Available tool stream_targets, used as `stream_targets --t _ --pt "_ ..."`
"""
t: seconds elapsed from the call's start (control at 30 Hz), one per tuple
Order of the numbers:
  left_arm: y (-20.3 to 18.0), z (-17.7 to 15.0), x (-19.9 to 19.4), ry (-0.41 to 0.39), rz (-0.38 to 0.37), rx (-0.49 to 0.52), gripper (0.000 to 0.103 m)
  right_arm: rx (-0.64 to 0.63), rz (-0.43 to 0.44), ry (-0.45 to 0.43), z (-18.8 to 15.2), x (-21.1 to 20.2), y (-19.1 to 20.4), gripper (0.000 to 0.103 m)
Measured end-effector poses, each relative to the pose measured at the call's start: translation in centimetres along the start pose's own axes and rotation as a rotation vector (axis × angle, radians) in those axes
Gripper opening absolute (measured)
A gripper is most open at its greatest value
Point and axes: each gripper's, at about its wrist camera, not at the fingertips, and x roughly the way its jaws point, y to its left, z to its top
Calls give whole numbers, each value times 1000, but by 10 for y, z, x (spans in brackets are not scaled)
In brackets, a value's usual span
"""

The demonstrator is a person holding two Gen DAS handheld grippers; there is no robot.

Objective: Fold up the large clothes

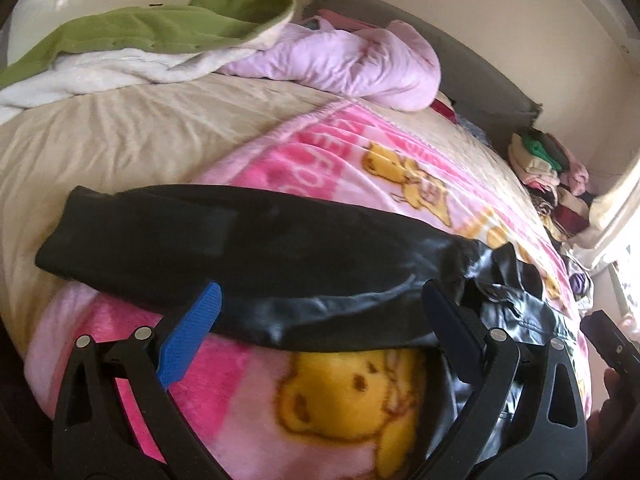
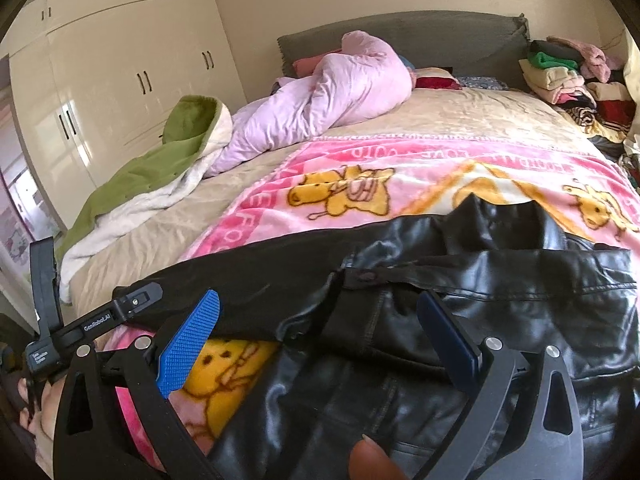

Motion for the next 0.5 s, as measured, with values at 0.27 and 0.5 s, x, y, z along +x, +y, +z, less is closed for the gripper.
stream_targets --t 0.27,0.5 --pt "30 1 7 24 14 -90 94 -34 30 21 3 23 27 99" --pt "51 -6 10 49 46 -144 94 -55 59 44 7 40 46 99"
